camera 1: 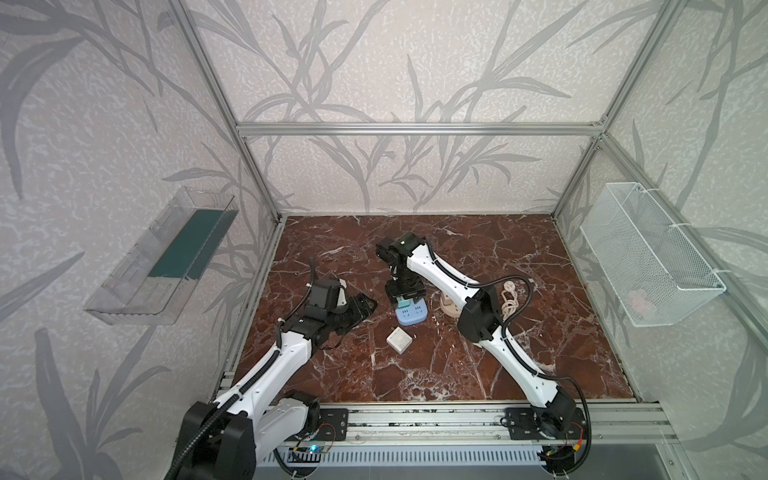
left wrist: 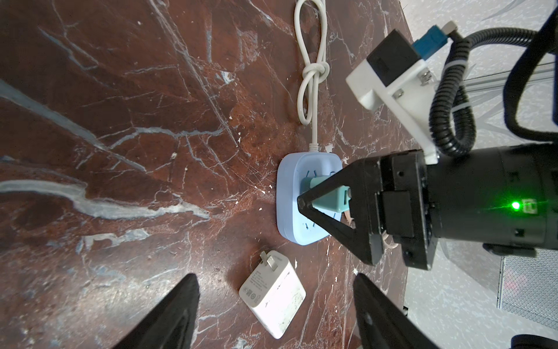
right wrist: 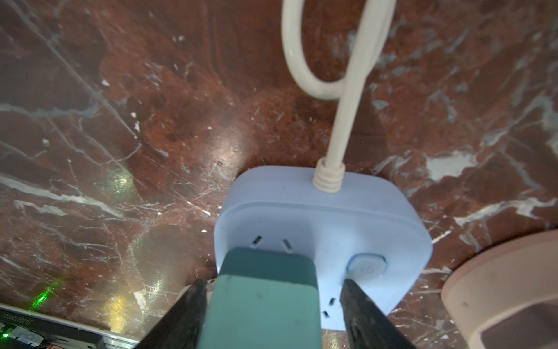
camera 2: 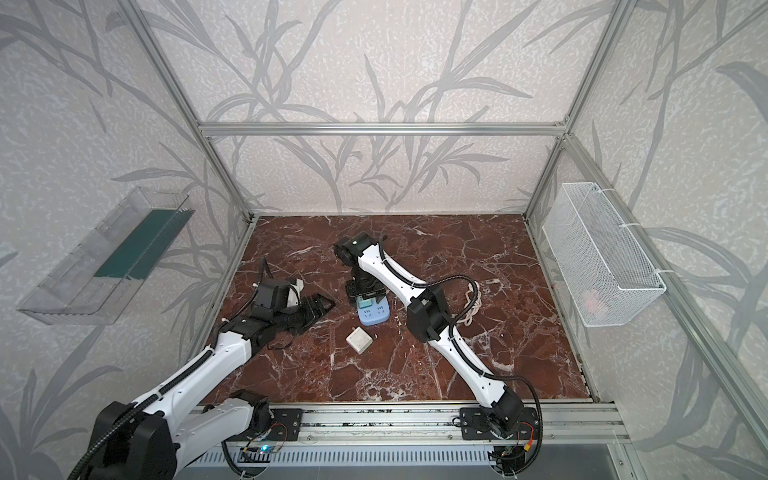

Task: Insert the plug
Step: 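Press the teal charger down into the blue strip socket with the right gripper, then open the right gripper and lift it off the teal charger, then move the right gripper down over the white charger near the robot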

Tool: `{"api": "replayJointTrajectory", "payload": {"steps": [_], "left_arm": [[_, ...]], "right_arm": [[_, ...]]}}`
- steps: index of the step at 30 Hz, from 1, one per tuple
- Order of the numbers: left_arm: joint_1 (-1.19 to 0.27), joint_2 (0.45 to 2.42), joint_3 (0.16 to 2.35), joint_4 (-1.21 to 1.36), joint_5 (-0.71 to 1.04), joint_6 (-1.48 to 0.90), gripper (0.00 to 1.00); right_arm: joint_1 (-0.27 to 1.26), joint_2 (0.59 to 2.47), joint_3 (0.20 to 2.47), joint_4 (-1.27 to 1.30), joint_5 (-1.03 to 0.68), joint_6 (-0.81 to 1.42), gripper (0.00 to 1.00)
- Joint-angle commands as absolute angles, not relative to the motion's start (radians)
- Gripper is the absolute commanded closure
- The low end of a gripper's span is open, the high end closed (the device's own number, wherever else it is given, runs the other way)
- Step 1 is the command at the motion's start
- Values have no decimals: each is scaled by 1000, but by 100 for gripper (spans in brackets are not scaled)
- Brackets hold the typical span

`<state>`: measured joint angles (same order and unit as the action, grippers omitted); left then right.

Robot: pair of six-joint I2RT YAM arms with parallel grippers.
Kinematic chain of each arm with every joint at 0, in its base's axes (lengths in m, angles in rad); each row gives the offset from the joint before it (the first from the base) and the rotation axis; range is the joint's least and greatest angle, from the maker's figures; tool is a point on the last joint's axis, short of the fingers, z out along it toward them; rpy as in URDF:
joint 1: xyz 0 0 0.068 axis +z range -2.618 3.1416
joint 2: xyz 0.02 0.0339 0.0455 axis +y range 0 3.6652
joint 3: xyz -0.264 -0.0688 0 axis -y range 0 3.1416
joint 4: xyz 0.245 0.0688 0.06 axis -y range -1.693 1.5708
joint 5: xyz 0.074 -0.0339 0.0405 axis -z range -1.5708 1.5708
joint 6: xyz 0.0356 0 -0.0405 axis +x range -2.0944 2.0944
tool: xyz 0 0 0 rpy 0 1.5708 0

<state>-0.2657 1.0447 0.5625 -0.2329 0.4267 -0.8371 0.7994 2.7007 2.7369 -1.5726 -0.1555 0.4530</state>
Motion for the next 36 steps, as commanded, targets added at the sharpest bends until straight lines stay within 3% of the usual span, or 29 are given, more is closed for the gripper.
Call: {"api": "replayJointTrajectory", "payload": {"steps": [1,8,19,22,26,32,36], "left_arm": [[-271,1018,589,-254,403,-824,21],[-275,1006,597,-277,382,-812,21],[-306,1000,611,-330,322,-788,21],[-332,996,615,-346,290,-795,21],[-345,971,602,-353,258,-812,21],[-355,918,579,-351,250,-853,21],[-361,883,541,-305,262,-886,21]], "right_arm": [[802,2646,2731,-1568,-158,445,27],[802,2576,2744,-1566,-195,439,25],[805,2383,2668,-1604,-49,393,27],[840,2246,2441,-1476,92,356,29],[920,1936,1895,-1058,211,254,33],[919,1566,1326,-645,28,248,30],[919,1475,1131,-516,-18,268,24]]}}
